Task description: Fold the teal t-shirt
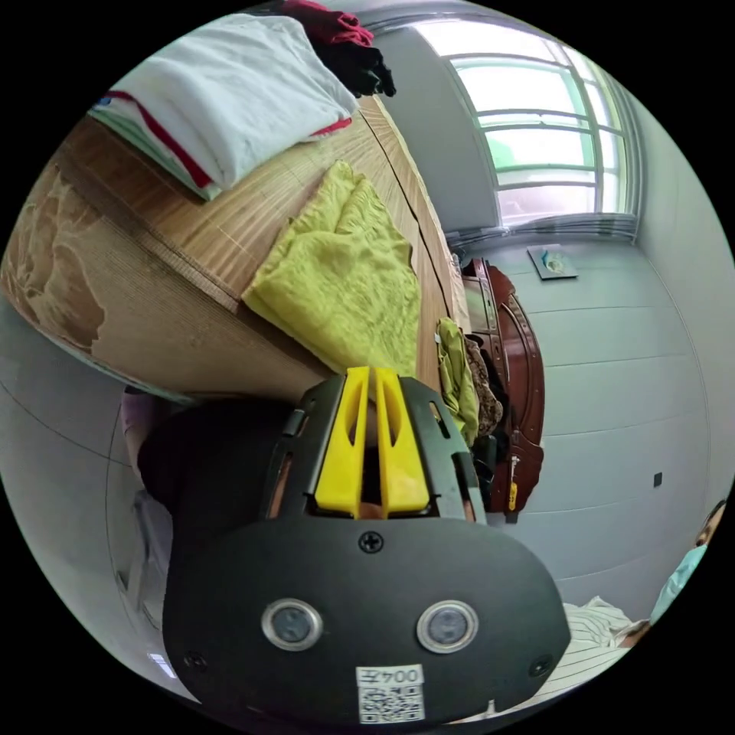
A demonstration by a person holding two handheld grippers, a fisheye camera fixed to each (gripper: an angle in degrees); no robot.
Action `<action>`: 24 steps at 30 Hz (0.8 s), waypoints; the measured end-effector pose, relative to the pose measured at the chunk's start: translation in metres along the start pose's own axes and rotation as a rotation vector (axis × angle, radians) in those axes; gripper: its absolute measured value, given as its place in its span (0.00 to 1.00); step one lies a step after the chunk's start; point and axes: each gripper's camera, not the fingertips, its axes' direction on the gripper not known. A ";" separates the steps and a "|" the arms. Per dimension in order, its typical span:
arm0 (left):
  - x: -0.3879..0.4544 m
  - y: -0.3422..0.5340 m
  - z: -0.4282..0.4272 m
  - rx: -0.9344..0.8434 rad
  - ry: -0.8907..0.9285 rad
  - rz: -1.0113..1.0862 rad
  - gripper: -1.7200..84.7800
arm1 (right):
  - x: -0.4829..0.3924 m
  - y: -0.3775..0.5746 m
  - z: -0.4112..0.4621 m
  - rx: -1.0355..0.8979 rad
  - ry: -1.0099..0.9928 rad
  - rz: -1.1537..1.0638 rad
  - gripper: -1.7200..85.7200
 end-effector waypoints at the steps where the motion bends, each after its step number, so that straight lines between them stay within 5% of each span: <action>1: 0.003 0.002 0.005 -0.015 0.002 0.010 0.05 | 0.003 -0.001 0.001 -0.004 -0.014 0.006 0.10; 15: 0.008 0.030 0.115 -0.149 0.185 -0.058 0.13 | 0.020 -0.019 -0.023 -0.020 -0.208 0.069 0.03; 24: 0.013 0.044 0.093 -0.063 0.200 -0.017 0.12 | 0.041 -0.003 -0.018 -0.018 0.019 0.013 0.07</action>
